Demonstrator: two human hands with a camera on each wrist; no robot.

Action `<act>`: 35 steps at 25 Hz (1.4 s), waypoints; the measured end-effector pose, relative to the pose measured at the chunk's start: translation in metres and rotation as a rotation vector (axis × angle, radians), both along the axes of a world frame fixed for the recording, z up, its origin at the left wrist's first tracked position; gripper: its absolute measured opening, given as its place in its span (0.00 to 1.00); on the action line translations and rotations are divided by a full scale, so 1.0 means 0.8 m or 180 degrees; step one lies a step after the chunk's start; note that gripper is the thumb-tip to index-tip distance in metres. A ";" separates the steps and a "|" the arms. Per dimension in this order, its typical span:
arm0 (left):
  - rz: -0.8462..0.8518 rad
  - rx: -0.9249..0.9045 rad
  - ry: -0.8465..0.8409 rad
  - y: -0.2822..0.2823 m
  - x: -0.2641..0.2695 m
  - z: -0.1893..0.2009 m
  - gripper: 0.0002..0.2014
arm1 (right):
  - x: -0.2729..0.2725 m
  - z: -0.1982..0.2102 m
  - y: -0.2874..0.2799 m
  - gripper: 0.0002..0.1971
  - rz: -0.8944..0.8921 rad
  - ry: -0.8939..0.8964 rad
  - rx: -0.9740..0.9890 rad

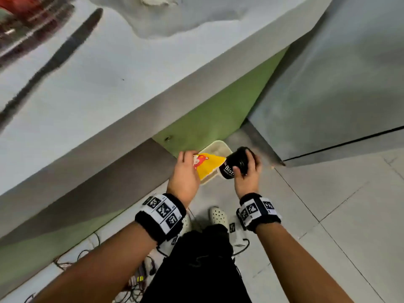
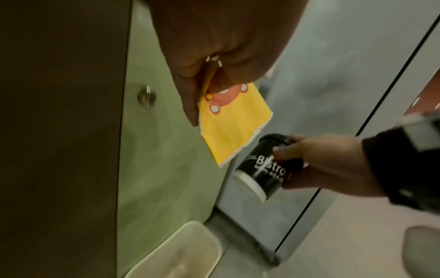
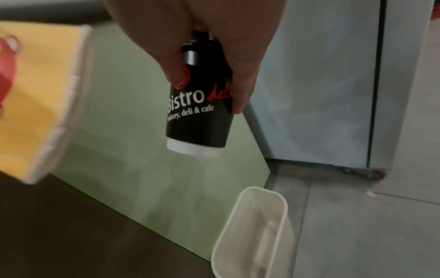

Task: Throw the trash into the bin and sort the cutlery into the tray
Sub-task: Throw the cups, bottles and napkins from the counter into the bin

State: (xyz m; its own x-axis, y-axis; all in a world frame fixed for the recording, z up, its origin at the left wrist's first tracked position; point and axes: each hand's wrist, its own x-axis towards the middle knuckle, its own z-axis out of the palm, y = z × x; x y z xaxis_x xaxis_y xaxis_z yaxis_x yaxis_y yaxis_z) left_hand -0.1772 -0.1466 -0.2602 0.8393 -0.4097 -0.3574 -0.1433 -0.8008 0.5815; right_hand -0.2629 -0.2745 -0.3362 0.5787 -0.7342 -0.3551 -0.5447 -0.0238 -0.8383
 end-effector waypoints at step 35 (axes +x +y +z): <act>0.0100 -0.0435 -0.0118 0.044 0.047 0.320 0.16 | 0.088 0.339 0.015 0.15 0.2149 -0.1098 -0.1158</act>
